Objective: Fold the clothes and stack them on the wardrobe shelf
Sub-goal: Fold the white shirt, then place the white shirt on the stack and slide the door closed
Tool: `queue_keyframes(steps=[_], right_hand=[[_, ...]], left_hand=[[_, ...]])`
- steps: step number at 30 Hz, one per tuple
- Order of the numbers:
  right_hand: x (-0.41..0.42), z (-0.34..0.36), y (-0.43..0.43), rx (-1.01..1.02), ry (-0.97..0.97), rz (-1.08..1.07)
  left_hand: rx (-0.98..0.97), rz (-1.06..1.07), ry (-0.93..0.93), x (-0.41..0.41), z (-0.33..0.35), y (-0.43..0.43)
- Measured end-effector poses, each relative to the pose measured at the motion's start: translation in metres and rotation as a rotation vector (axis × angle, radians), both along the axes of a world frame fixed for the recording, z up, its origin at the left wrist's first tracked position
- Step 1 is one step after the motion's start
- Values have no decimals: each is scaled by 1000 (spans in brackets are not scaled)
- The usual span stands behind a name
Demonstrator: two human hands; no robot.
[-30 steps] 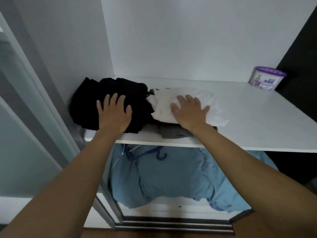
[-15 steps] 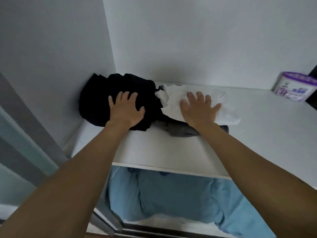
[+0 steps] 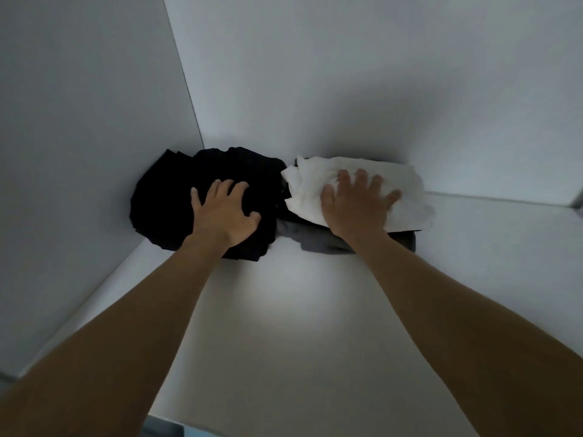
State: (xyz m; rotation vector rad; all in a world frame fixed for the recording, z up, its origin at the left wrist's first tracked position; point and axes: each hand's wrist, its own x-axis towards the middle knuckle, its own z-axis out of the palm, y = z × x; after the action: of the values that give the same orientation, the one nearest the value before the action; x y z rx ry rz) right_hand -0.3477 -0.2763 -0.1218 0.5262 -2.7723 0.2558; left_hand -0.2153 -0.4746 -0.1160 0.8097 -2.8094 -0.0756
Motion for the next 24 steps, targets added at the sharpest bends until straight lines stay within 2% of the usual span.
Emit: queue_keyframes(steps=[6,10,12,14,15,19,22,24], right_hand=[[-3,-1,5,-16,-97,48],[1,-1,20,-111,-57,151],[4,1,31,-167,-49,227],[12,6,38,-225,-145,296],[18,10,41,-306,-225,322],[72,25,45,-884,-528,318],[129,41,36,-1071,-596,342],[172,58,22,-1105,-631,416]], left_hand=[[11,11,3,4,-2,6],[46,7,26,19,5,22],[113,-45,39,33,13,30],[234,-121,69,54,21,41],[289,-156,93,67,24,47],[356,-242,153,137,24,71],[299,-238,179,201,20,82],[278,-227,227,247,24,86]])
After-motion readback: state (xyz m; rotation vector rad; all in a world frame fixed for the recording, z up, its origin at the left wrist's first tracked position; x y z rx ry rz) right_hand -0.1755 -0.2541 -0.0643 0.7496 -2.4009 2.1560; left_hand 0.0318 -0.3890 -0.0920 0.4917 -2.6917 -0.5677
